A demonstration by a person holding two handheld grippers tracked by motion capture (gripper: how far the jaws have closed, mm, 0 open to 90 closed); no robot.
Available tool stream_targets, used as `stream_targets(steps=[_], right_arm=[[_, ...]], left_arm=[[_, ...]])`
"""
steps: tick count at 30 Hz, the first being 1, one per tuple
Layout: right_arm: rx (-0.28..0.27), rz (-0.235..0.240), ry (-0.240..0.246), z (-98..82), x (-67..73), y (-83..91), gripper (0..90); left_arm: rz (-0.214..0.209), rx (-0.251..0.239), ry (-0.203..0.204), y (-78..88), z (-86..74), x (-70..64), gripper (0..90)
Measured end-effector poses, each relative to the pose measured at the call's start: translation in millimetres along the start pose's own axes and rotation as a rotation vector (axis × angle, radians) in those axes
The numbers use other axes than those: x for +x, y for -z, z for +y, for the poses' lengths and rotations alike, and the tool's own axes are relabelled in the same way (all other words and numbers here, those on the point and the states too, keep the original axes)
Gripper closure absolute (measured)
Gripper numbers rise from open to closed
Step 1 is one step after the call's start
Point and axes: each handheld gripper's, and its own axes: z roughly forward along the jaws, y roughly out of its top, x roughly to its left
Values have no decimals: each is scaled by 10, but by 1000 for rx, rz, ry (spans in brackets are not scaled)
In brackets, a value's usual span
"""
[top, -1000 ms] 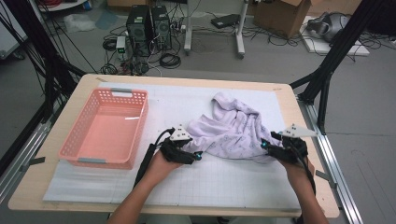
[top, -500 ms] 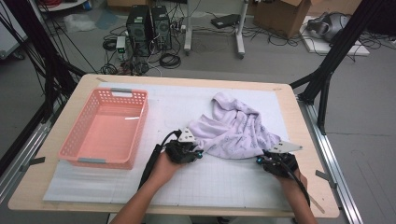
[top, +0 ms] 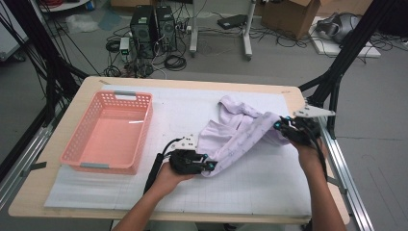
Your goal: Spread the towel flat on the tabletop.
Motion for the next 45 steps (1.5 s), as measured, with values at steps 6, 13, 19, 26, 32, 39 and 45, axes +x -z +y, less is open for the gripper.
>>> stream_targets(steps=[6,13,19,26,32,39,45], right_arm=[[-2,18,-4,273,40,-534,758],[30,21,-19,373,145,-1053,758],[52,39,-61,310,185,-1202,606],[-43,63,-59,211,227,-700,556],[39,133,13,-130,325,-527,812],[135,125,-37,-355,416,-886,554],[125,248,-130,-435,462,-1097,833]], left_arm=[[254,-58,55,174,-6,232,760],[402,-53,117,207,-73,459,743],[405,-12,129,138,-82,431,462],[409,40,132,139,-110,441,662],[377,9,136,191,-116,451,752],[348,-32,138,240,-97,425,758],[330,-60,144,309,-90,392,759]])
